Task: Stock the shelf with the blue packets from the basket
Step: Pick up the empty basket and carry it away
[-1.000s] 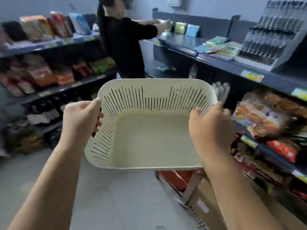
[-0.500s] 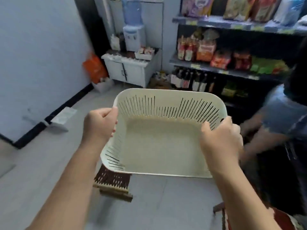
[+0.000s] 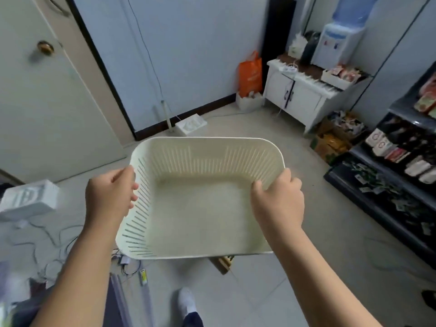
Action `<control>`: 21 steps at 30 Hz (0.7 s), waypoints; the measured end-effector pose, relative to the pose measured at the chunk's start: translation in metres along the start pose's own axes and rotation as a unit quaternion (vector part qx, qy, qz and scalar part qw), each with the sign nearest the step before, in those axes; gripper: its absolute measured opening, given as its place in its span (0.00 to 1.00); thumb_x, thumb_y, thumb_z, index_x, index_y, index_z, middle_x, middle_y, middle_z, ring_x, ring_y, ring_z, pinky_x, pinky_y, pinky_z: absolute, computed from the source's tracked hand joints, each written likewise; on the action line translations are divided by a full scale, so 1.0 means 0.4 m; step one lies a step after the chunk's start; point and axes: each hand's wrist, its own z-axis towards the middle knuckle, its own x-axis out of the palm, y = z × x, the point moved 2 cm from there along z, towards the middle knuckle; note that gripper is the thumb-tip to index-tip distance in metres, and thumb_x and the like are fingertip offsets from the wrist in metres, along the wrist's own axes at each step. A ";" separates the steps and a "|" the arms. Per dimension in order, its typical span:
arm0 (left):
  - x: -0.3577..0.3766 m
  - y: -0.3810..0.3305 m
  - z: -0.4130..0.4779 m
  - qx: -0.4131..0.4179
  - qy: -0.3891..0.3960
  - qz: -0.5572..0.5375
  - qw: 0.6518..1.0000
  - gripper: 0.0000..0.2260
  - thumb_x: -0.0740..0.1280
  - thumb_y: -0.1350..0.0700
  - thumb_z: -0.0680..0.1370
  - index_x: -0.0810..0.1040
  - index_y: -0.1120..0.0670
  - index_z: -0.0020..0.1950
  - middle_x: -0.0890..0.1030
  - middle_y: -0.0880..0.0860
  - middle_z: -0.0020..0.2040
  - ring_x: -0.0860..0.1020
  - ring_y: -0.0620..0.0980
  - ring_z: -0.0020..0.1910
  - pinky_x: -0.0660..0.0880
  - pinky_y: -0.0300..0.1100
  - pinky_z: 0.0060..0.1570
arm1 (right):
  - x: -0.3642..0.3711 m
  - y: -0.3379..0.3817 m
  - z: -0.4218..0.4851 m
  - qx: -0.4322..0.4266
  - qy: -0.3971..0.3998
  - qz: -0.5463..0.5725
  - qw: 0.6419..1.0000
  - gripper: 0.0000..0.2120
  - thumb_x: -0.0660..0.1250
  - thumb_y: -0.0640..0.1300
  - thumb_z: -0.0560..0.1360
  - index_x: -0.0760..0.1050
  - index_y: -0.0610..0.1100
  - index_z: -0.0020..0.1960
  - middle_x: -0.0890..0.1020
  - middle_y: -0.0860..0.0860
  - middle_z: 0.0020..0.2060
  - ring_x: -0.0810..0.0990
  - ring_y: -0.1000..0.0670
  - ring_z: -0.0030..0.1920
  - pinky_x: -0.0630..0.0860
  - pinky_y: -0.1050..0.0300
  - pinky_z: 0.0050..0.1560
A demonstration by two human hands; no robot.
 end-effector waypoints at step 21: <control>-0.149 0.121 0.849 -0.050 -0.088 -0.034 0.994 0.13 0.65 0.52 0.76 0.81 0.61 0.39 0.83 0.58 0.36 0.75 0.51 0.29 0.74 0.41 0.31 | 0.657 0.736 0.290 -0.033 0.107 -0.018 0.994 0.23 0.63 0.55 0.74 0.68 0.40 0.61 0.76 0.39 0.58 0.76 0.34 0.58 0.74 0.41 0.59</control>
